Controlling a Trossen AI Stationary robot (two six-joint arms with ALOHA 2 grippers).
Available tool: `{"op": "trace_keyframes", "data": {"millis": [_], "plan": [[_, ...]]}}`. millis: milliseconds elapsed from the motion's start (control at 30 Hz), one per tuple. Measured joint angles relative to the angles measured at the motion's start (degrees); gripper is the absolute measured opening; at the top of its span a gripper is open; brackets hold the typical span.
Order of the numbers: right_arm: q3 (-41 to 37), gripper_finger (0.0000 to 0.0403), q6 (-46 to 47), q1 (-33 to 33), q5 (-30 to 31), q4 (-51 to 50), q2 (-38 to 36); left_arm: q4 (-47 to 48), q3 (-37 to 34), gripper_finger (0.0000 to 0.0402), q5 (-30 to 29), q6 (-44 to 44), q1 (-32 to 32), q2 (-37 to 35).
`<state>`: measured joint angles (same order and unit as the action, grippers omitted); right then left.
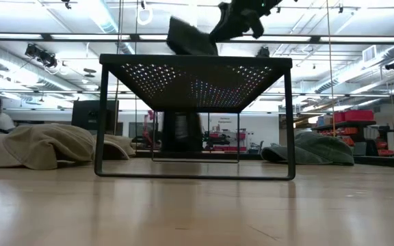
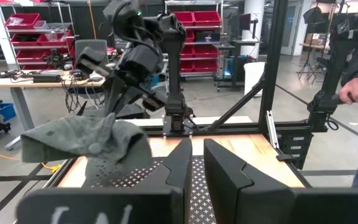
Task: Pick & Place hat
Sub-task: Put the bottom gray cap on the shelf
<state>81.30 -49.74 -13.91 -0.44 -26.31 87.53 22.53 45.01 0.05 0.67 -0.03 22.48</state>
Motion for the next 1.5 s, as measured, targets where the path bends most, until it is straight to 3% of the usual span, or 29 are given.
{"op": "trace_keyframes", "data": {"millis": [267, 1233, 1500], "plan": [[0.0, 0.0000, -3.8, -0.9, -0.7, 0.9, 3.4, 0.0, 0.0, 0.0048, 0.0, 0.0, 0.0, 0.0], [0.0, 0.0002, 2.5, -0.9, -6.5, 1.3, 6.6, 0.0, 0.0, 0.0048, 0.0, 0.0, 0.0, 0.0], [0.0, 0.0069, 6.3, -0.9, -5.0, 1.3, 6.5, 0.0, 0.0, 0.0048, 0.0, 0.0, 0.0, 0.0]]}}
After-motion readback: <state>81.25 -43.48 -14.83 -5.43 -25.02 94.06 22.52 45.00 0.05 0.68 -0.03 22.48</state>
